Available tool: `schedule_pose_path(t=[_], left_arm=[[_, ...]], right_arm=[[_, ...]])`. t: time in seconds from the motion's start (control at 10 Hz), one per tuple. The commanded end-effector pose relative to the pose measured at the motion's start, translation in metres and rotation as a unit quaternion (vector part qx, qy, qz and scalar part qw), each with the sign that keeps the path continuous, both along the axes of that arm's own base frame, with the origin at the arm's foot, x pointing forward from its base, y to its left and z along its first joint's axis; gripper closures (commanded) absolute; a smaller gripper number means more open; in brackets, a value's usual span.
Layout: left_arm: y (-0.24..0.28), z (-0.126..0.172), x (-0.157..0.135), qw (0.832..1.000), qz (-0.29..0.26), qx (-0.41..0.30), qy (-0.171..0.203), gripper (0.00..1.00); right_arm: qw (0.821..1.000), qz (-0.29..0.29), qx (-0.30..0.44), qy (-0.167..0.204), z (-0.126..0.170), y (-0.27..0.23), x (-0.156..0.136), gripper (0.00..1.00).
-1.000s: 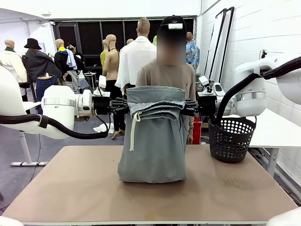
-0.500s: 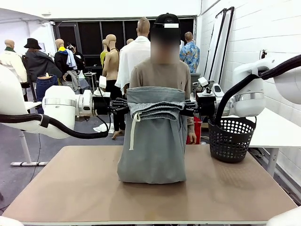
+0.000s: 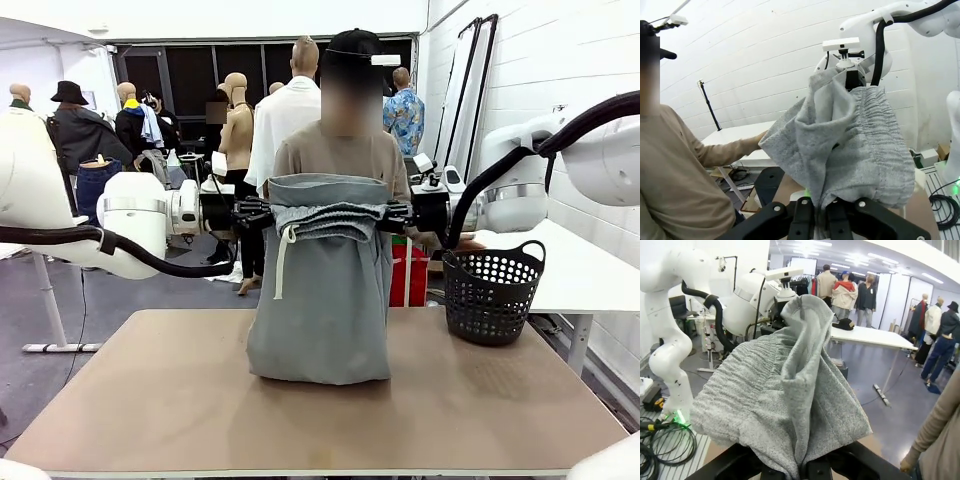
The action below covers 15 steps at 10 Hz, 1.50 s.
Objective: Fold the training pants.
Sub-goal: Fold the Training pants in half.
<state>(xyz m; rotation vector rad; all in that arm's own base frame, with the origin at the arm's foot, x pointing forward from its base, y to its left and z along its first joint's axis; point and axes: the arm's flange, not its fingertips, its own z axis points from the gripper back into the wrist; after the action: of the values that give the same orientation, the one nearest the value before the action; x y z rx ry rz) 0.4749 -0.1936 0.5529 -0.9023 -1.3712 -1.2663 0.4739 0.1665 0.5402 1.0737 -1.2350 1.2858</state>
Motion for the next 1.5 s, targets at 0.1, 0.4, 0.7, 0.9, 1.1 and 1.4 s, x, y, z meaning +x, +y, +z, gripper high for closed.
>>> schedule_pose_path(t=[0.1,0.4,0.7,0.9,1.1,1.4], left_arm=[[0.003,0.017,0.026,1.0,0.013,0.0,-0.019,1.0],[0.012,0.029,0.029,1.0,0.013,-0.006,-0.015,1.0],[0.01,0.015,0.027,1.0,0.017,-0.003,-0.014,1.0],[0.01,0.015,0.027,1.0,0.017,-0.003,-0.014,1.0],[0.01,0.012,0.028,1.0,0.017,-0.003,-0.011,1.0],[0.006,0.012,0.057,0.999,0.037,0.006,-0.021,1.0]], right_arm=[[1.0,0.004,-0.017,-0.016,0.013,0.014,0.028,1.0],[0.999,-0.005,-0.034,-0.007,0.016,0.021,0.035,1.0],[1.0,0.0,-0.01,-0.02,0.014,0.014,0.03,1.0],[1.0,0.0,-0.01,-0.02,0.014,0.014,0.03,1.0],[1.0,-0.004,-0.015,-0.019,0.011,0.014,0.033,1.0],[1.0,0.025,-0.014,-0.01,0.026,0.017,0.065,1.0]])
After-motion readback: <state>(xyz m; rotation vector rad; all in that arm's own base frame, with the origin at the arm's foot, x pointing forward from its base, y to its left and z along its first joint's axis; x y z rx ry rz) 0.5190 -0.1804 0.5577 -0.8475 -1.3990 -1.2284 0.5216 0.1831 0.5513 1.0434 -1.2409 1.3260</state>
